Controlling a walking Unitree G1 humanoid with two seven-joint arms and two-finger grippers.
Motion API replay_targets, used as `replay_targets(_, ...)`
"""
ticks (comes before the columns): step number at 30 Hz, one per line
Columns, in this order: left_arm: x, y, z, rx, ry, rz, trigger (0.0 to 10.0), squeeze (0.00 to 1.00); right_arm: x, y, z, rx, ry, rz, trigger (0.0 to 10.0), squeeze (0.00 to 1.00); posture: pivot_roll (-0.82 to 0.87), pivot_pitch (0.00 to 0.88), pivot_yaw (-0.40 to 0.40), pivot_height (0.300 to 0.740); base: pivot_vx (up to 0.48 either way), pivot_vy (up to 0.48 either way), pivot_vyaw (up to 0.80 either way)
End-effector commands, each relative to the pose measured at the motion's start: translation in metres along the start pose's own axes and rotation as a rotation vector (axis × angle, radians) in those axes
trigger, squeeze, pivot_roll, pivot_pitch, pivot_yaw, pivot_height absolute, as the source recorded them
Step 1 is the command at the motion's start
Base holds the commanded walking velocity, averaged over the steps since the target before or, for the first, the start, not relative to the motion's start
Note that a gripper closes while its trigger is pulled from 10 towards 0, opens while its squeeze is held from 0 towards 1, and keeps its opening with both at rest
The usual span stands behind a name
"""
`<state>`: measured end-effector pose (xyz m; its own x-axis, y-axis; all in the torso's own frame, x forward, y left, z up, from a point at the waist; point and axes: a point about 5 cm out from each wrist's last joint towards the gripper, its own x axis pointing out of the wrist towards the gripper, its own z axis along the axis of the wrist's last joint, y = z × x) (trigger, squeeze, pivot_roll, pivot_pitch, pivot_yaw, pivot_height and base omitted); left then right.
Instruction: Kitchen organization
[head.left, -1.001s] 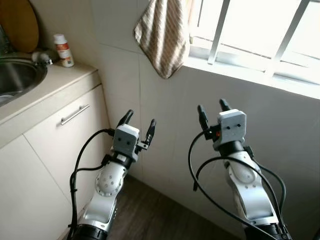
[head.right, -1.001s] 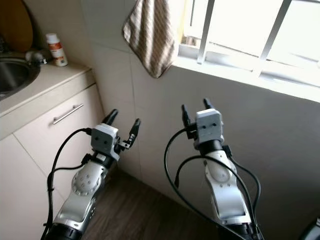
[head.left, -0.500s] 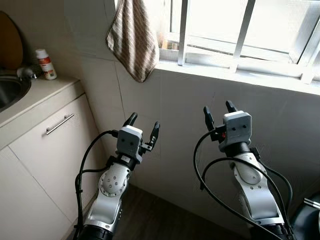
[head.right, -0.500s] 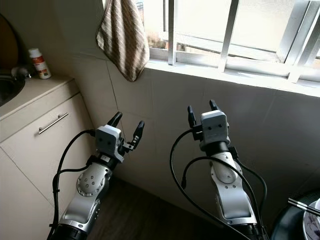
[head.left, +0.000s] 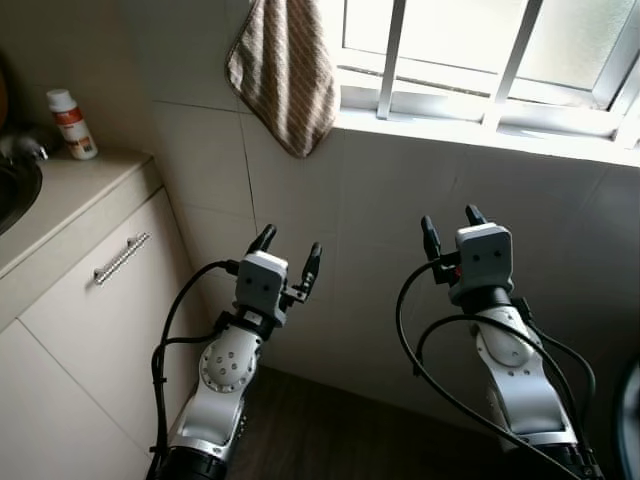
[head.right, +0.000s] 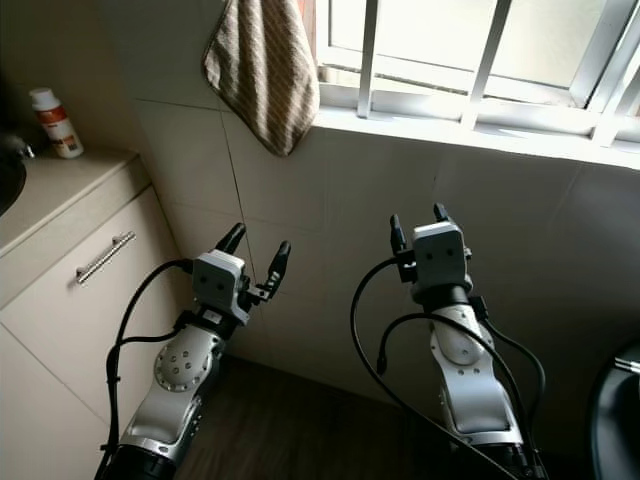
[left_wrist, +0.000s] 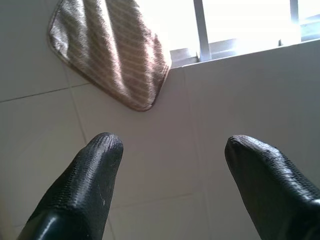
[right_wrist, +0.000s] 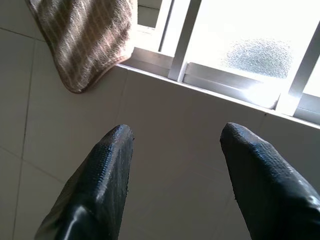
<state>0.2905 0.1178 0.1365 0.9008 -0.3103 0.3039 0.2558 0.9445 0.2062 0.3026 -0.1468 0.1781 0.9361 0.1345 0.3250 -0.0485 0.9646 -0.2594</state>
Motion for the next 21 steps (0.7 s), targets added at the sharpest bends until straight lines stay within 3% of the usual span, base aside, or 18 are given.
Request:
replay_targets(1, 0.0026, -0.0076, 0.0016, -0.007, -0.007, -0.023, 10.0, 0.00, -0.0018, -0.0074, -0.0027, -0.034, 0.014, -0.018, 10.0, 0.00, 0.03, 0.000, 0.001, 0.740, 0.000, -0.480, -0.80)
replay_targets(11, 0.0027, -0.0074, 0.0021, -0.005, -0.012, -0.022, 10.0, 0.00, -0.0012, -0.0081, -0.0045, -0.041, 0.025, -0.029, 10.0, 0.00, 0.03, 0.000, 0.002, 0.740, 0.000, -0.472, -0.80)
replay_targets(21, 0.0031, -0.0063, 0.0025, -0.026, -0.014, -0.012, 10.0, 0.00, -0.0014, -0.0078, -0.0061, -0.067, 0.033, -0.022, 10.0, 0.00, 0.03, 0.000, 0.000, 0.740, 0.000, 0.000, -0.80)
